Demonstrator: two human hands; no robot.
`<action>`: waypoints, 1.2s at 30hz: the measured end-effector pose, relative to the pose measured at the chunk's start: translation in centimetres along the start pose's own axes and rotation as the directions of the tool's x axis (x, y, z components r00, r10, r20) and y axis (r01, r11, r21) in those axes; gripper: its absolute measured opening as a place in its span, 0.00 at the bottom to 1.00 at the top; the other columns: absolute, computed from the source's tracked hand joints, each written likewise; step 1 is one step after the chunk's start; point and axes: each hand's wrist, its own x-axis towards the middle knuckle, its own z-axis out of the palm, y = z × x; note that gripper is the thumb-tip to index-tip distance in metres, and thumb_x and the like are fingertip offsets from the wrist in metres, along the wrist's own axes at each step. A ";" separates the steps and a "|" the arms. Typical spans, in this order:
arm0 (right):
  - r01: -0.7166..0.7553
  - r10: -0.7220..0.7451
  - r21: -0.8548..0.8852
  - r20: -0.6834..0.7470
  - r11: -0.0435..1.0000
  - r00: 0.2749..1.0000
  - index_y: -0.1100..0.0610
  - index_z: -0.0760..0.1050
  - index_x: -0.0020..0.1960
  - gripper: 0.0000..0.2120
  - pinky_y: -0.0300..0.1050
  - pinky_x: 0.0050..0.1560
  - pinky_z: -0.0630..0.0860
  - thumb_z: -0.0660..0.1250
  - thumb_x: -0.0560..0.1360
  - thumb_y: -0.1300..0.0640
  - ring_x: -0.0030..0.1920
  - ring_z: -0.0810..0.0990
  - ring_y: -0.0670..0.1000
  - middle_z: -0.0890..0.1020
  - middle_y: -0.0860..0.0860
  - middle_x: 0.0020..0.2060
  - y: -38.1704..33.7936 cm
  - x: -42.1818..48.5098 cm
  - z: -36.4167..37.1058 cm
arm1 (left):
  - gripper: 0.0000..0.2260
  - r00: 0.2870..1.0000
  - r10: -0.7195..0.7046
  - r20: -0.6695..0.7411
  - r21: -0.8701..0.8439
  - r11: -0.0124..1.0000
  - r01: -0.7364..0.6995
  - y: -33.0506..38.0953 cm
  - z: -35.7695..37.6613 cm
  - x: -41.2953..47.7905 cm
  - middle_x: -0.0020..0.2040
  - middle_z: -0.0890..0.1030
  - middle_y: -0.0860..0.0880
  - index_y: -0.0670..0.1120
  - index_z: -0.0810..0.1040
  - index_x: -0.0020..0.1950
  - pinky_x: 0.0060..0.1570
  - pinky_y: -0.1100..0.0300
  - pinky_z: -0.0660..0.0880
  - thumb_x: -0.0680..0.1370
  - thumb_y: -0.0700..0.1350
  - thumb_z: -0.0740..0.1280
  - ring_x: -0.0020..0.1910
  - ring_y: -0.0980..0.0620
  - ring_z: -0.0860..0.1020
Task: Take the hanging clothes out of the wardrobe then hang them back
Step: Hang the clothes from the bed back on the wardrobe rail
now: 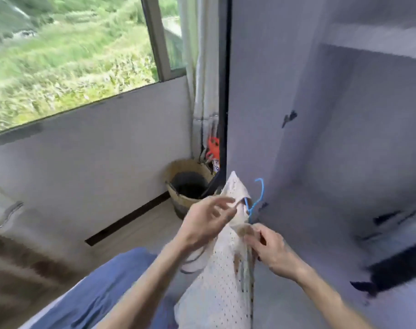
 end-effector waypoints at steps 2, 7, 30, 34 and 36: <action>0.005 -0.005 -0.003 -0.057 1.000 0.998 0.57 0.65 0.41 0.23 0.51 0.39 0.70 0.61 0.79 0.38 0.33 0.67 0.46 0.71 0.47 0.30 -0.1 -1.1 -2.6 | 0.18 0.995 0.089 0.052 -0.002 0.996 -0.089 5.1 0.2 3.8 0.51 0.83 0.58 0.53 0.81 0.62 0.55 0.60 0.76 0.76 0.60 0.69 0.49 0.60 0.81; -0.015 -0.001 -0.079 -0.205 0.997 0.979 0.51 0.60 0.37 0.18 0.47 0.38 0.63 0.60 0.82 0.47 0.30 0.66 0.44 0.68 0.46 0.27 -0.3 -1.3 -9.1 | 0.09 0.967 0.158 0.200 -0.257 0.961 -0.103 14.4 4.6 9.0 0.49 0.86 0.49 0.42 0.82 0.56 0.52 0.65 0.76 0.82 0.45 0.65 0.49 0.56 0.83; -0.607 0.230 -0.321 -0.719 0.727 0.656 0.49 0.65 0.45 0.14 0.47 0.38 0.69 0.52 0.83 0.41 0.48 0.74 0.51 0.79 0.44 0.44 6.7 -4.6 -20.4 | 0.09 0.908 0.292 0.302 -0.467 0.875 -0.126 25.1 16.3 23.0 0.47 0.86 0.59 0.49 0.85 0.44 0.53 0.61 0.76 0.81 0.46 0.66 0.52 0.60 0.82; -0.592 0.236 -0.303 -0.711 0.747 0.662 0.50 0.66 0.50 0.09 0.50 0.38 0.73 0.53 0.83 0.46 0.38 0.74 0.53 0.78 0.47 0.39 6.9 -3.9 -20.4 | 0.11 0.841 0.363 0.401 -0.440 0.882 -0.171 25.2 17.3 24.5 0.56 0.84 0.56 0.50 0.84 0.47 0.53 0.63 0.75 0.82 0.41 0.63 0.53 0.61 0.81; -0.570 0.236 -0.262 -0.719 0.779 0.654 0.51 0.66 0.49 0.08 0.47 0.38 0.72 0.54 0.84 0.48 0.33 0.72 0.50 0.76 0.47 0.33 7.0 -3.3 -20.4 | 0.11 0.785 0.401 0.472 -0.416 0.887 -0.202 25.1 17.8 25.5 0.56 0.82 0.61 0.48 0.84 0.54 0.58 0.62 0.74 0.82 0.40 0.62 0.57 0.61 0.79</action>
